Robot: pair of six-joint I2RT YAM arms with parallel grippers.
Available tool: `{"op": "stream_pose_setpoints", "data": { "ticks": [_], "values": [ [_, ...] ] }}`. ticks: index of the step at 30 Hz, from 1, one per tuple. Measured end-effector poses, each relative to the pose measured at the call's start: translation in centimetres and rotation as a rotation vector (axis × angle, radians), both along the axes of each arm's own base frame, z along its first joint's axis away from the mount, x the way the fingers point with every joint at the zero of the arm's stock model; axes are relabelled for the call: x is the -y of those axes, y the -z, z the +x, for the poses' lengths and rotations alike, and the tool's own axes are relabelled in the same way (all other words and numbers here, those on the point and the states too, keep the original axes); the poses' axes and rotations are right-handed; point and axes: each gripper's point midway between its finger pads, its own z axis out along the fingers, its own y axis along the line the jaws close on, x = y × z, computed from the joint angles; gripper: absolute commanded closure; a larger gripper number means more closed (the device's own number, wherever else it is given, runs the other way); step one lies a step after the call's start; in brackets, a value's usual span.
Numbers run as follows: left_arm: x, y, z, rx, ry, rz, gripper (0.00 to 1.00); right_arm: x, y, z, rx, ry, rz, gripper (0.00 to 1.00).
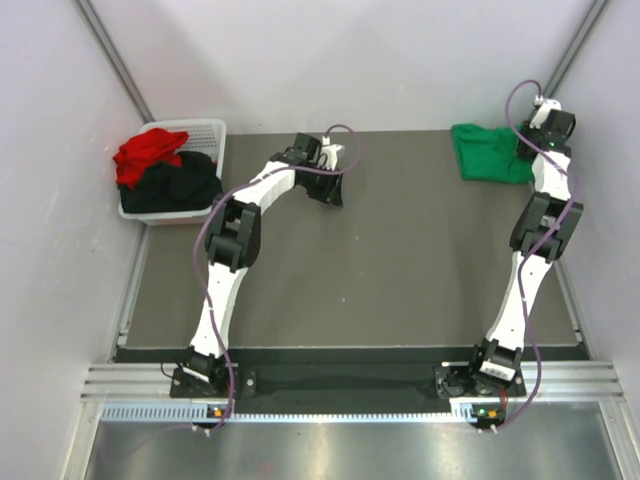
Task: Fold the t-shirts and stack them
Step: Neatly place the folded tshirt to the corner, then reset both grippers
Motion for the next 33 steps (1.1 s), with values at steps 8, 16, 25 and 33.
{"op": "stream_pose_setpoints", "data": {
  "ticks": [8,16,25,33],
  "values": [
    [0.3,0.0,-0.2,0.013,0.012,0.019,0.51,0.4,-0.1,-0.3,-0.003,0.032,0.000,0.33],
    [-0.8,-1.9,0.2,0.063,-0.008,0.061,0.48,-3.2,-8.2,-7.7,0.021,0.001,-0.010,0.29],
    [-6.6,-8.7,4.1,0.334,-0.211,0.316,0.09,-16.8,-28.2,-12.8,0.408,-0.287,-0.071,0.00],
    [-10.3,-12.0,1.8,0.377,-0.301,0.406,0.04,-30.9,-13.0,-18.0,0.018,-0.431,0.115,0.00]
  ]
}}
